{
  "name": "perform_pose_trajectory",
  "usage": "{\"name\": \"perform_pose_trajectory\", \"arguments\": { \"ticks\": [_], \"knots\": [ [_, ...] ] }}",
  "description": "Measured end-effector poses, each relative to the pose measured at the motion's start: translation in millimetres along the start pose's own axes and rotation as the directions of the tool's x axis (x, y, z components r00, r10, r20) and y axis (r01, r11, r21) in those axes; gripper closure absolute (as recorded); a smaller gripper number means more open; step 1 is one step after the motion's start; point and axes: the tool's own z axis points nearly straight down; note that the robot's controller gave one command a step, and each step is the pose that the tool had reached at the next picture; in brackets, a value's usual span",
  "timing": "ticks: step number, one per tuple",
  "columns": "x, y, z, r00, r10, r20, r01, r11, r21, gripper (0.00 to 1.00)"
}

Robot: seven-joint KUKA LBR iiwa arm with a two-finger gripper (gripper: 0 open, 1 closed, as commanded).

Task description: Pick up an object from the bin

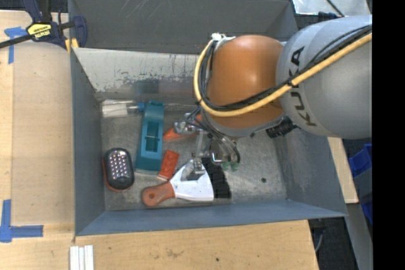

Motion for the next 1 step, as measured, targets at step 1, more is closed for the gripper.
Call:
{"name": "perform_pose_trajectory", "arguments": {
  "ticks": [1],
  "knots": [
    [-1.0, -0.4, -1.4, 1.0, 0.002, 0.003, -0.002, 1.0, -0.001, 0.0]
  ]
}}
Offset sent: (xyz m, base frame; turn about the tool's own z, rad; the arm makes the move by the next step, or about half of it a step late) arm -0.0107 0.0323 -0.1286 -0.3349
